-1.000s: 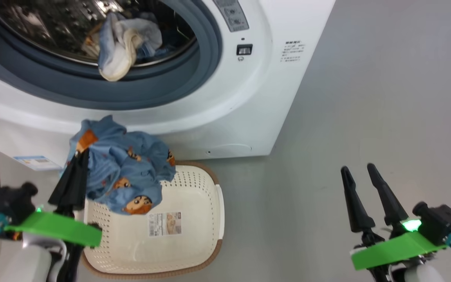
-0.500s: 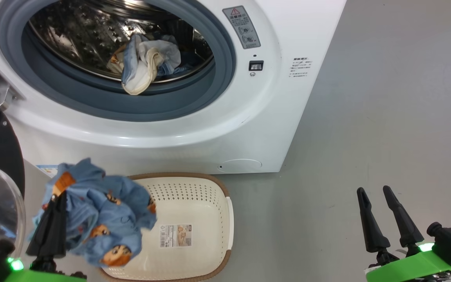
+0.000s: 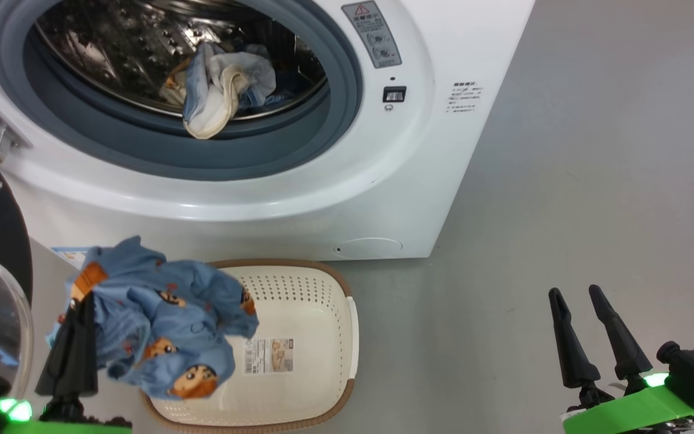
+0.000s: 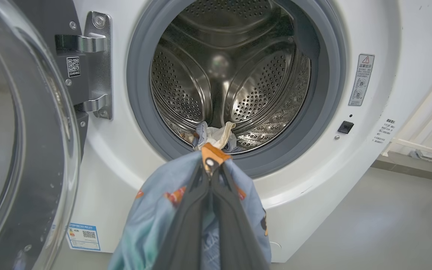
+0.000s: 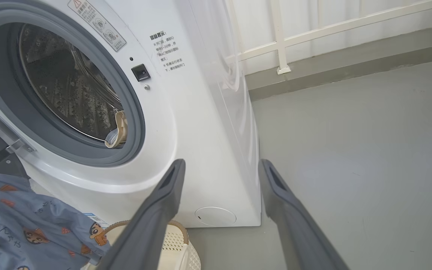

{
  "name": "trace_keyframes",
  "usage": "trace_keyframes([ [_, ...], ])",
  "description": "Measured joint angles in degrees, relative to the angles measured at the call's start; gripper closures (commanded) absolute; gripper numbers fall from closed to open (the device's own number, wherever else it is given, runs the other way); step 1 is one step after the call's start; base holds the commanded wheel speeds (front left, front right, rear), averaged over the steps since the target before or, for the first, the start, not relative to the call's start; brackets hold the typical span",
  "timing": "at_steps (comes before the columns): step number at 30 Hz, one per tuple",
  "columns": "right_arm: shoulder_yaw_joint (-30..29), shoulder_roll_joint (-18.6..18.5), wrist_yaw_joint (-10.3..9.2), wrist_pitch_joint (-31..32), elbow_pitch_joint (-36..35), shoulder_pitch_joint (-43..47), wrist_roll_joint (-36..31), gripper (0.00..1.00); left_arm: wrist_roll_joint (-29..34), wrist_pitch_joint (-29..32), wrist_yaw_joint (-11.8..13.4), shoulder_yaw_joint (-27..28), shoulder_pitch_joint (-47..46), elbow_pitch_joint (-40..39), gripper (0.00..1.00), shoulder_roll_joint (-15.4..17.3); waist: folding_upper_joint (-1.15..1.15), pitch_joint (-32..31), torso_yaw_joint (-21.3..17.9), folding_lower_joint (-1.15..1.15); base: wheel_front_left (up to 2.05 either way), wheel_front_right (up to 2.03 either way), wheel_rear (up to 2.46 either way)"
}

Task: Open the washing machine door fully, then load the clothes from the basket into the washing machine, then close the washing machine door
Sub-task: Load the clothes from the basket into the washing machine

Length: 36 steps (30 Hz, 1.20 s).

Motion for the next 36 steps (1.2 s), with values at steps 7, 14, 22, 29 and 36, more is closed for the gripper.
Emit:
trace_keyframes([
  [7,0.76,0.3,0.0,0.0,-0.13,-0.22,-0.27,0.0,-1.96,0.0,-0.22,-0.31,-8.47,1.68,1.0,-0.1,0.0,1.65,0.14,0.0,0.0,0.0,0.0],
  [14,1.12,0.58,0.0,0.0,-0.19,-1.83,-0.38,0.0,-2.18,0.1,-0.23,-0.36,-18.59,2.58,1.0,-0.02,0.0,3.48,-0.01,0.0,0.0,0.0,0.0],
  [22,1.76,1.69,0.0,0.0,-0.19,-3.22,-0.83,0.0,-2.16,0.33,-0.24,-1.03,-31.14,6.15,1.0,0.01,0.0,5.75,-0.75,0.0,0.0,0.0,0.0],
  [29,2.67,2.21,0.0,0.0,-0.22,-5.72,-0.87,0.0,-1.18,0.33,-0.75,-4.5,-40.52,16.14,1.0,-0.38,0.0,7.76,-1.55,0.0,0.0,0.0,0.0],
  [36,3.89,3.33,0.0,0.0,-0.18,-8.45,-1.02,0.0,-1.07,0.22,-0.83,-7.95,-49.53,34.55,1.0,-1.35,0.0,9.94,-3.42,0.0,0.0,0.0,0.0],
])
